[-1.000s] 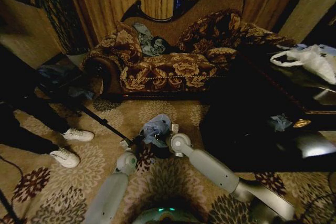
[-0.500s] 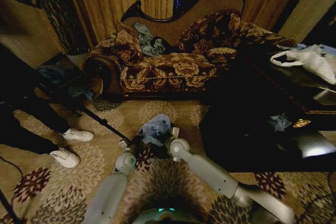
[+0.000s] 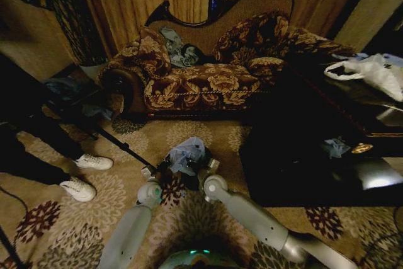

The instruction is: Place a garbage bag over the trash bin.

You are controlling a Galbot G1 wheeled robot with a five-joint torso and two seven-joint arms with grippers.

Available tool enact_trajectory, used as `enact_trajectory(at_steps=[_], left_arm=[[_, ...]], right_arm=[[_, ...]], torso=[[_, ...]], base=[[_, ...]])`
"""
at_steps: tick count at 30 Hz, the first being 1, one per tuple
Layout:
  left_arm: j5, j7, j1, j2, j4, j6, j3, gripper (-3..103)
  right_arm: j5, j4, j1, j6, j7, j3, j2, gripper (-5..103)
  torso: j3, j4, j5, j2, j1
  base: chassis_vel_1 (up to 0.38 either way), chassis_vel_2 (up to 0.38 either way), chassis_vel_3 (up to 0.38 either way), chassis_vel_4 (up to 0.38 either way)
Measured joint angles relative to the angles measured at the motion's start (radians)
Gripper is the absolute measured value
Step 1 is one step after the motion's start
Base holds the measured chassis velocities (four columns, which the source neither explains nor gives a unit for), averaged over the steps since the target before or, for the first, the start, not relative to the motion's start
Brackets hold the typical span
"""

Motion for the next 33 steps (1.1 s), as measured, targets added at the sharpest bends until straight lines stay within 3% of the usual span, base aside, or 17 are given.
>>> enact_trajectory(at_steps=[5,16,21,33], left_arm=[[0.003,0.002,-0.001,-0.001,0.01,-0.007,0.005,0],[0.007,0.007,-0.01,0.003,0.025,-0.014,0.01,0],[0.006,0.008,-0.01,0.006,0.027,-0.019,0.008,0],[0.005,0.017,-0.01,0.007,0.041,-0.041,0.006,0]], right_arm=[[0.069,0.05,-0.05,-0.028,-0.049,0.014,-0.04,0],[0.133,0.103,-0.079,-0.089,0.004,-0.023,-0.085,0],[0.065,0.088,-0.066,-0.134,-0.01,-0.081,-0.115,0],[-0.121,-0.076,-0.091,-0.12,-0.059,-0.09,-0.048,0]], torso=[[0.0,-0.0001,0.0,0.0,0.0],[0.0,0.0,0.0,0.0,0.0],[0.0,0.0,-0.0001,0.0,0.0],[0.0,0.0,-0.0001,0.0,0.0]], base=[[0.0,0.0,0.0,0.0],[0.0,0.0,0.0,0.0],[0.0,0.0,0.0,0.0],[0.0,0.0,0.0,0.0]])
